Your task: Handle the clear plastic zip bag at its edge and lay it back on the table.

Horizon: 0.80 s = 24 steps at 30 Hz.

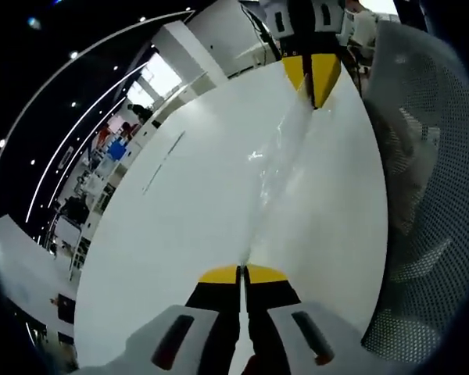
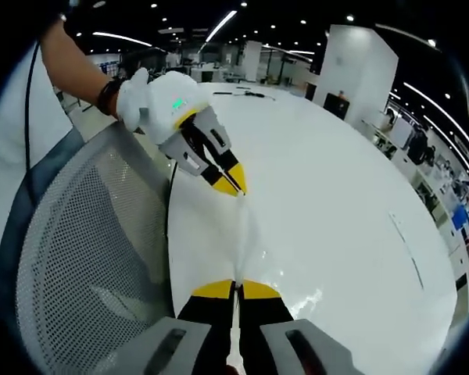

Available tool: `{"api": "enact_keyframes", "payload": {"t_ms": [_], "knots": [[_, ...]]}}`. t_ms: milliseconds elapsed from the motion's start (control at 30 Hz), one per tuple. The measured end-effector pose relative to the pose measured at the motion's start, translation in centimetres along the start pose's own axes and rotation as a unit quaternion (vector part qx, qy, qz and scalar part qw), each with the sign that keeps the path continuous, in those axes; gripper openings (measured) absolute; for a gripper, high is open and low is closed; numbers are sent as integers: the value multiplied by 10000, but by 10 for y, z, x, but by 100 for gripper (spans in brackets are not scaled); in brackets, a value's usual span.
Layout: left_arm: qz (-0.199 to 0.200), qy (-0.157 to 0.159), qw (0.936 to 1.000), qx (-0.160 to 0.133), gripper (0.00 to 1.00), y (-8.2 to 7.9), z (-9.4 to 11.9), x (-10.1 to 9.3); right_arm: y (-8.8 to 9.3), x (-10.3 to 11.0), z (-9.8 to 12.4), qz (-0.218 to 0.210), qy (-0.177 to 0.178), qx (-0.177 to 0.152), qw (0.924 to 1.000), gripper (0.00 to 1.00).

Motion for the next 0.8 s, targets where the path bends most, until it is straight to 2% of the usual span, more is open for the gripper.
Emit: {"api": "enact_keyframes", "payload": {"t_ms": [300,367,600,800], "knots": [[155,-170,9997,-123,0,-3,12,9,4,-14,-11,-11,276,160,9995,0],[402,-227,9987,-234,0,-5,15,10,3,-18,-10,-71,374,157,9992,0],[646,-268,9969,-353,0,-4,19,9,6,-35,-16,-376,560,81,9977,0],[845,-283,9952,-396,0,-5,21,7,7,-34,-18,-434,623,101,9971,0]]}}
Point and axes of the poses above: the point that each gripper's makers call its tool centre point, and the gripper's own axes: z roughly backward along the fingers, x roughly to its left, y roughly out of its underside, the point moved 9 cm from there along z, roughly backward along the fingers, and after that the axes turned 6 degrees about x, right-handed, at the moved point
